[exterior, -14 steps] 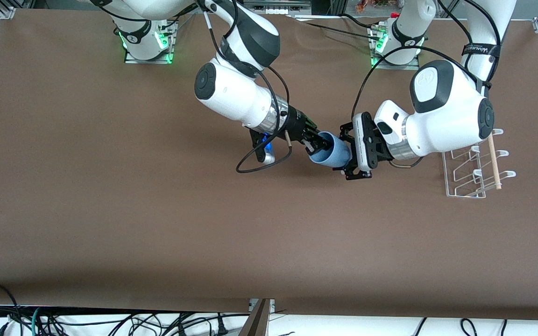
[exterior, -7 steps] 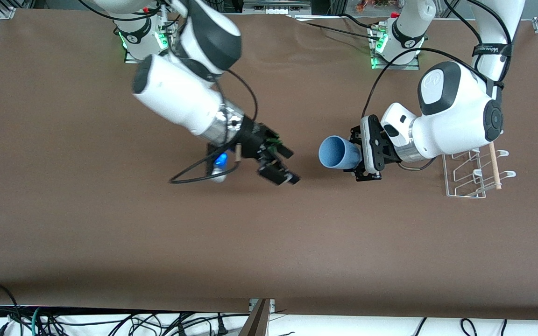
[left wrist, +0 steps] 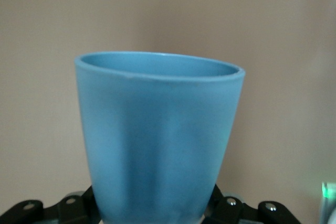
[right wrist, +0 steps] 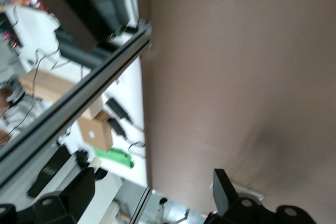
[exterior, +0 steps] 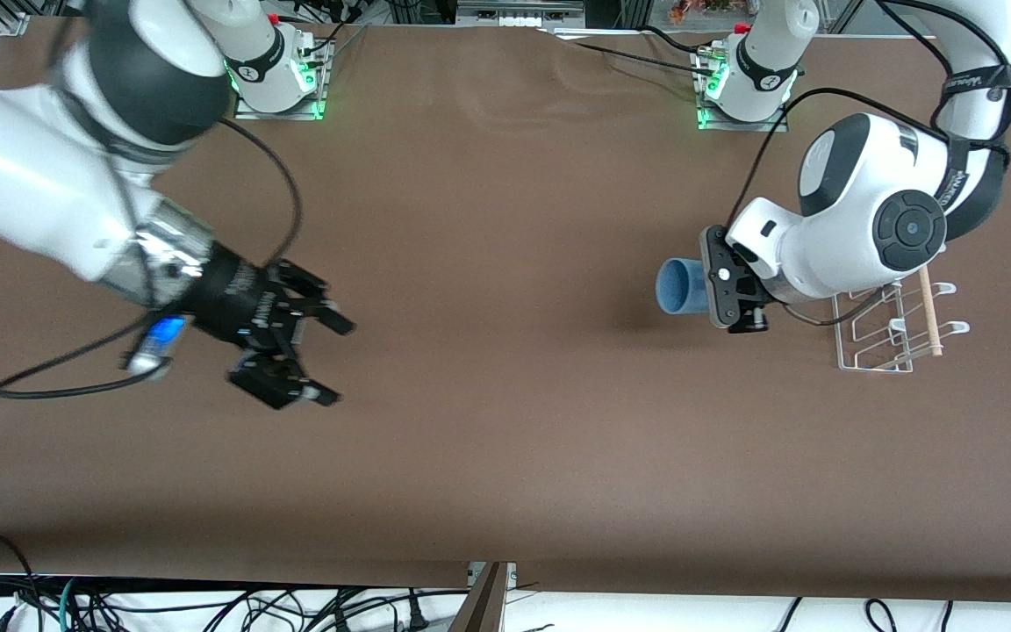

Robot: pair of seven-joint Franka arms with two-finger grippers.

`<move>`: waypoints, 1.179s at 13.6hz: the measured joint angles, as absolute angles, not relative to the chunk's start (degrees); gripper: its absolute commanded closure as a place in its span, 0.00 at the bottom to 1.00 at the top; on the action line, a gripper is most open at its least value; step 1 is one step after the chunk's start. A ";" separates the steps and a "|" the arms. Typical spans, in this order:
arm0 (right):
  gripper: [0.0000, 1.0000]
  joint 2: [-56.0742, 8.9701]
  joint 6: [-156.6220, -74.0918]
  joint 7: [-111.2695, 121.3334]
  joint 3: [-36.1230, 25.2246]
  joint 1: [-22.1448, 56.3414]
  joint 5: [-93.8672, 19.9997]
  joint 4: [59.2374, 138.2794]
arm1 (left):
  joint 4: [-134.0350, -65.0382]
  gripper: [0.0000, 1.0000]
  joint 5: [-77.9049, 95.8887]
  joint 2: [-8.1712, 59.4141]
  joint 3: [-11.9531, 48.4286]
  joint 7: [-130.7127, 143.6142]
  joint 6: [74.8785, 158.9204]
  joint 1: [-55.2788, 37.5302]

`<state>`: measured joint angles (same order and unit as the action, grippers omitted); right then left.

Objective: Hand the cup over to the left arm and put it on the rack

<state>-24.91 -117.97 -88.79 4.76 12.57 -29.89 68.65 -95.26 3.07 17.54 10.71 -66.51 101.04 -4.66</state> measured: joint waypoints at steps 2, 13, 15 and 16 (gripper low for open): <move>0.01 -22.86 -112.81 -88.81 0.16 12.09 -29.88 69.09 | -94.53 0.95 -7.88 17.59 9.86 -63.14 96.22 -4.34; 0.01 -9.88 -114.11 -81.62 -4.34 11.60 -19.26 87.25 | -94.84 0.94 -48.71 32.73 9.04 -29.81 63.57 -2.64; 0.01 -4.84 -114.05 -67.85 -4.33 11.58 -19.14 93.22 | -94.82 0.94 -49.95 33.54 8.92 -29.65 61.31 -1.06; 0.01 -2.52 -114.04 -60.89 -4.34 11.41 -19.04 96.26 | -94.73 0.94 -50.03 33.35 8.92 -29.67 59.96 -0.70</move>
<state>-2.52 -114.04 -60.89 -4.34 11.41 -19.04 96.26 -94.73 -50.03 33.35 8.92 -29.67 59.96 -0.70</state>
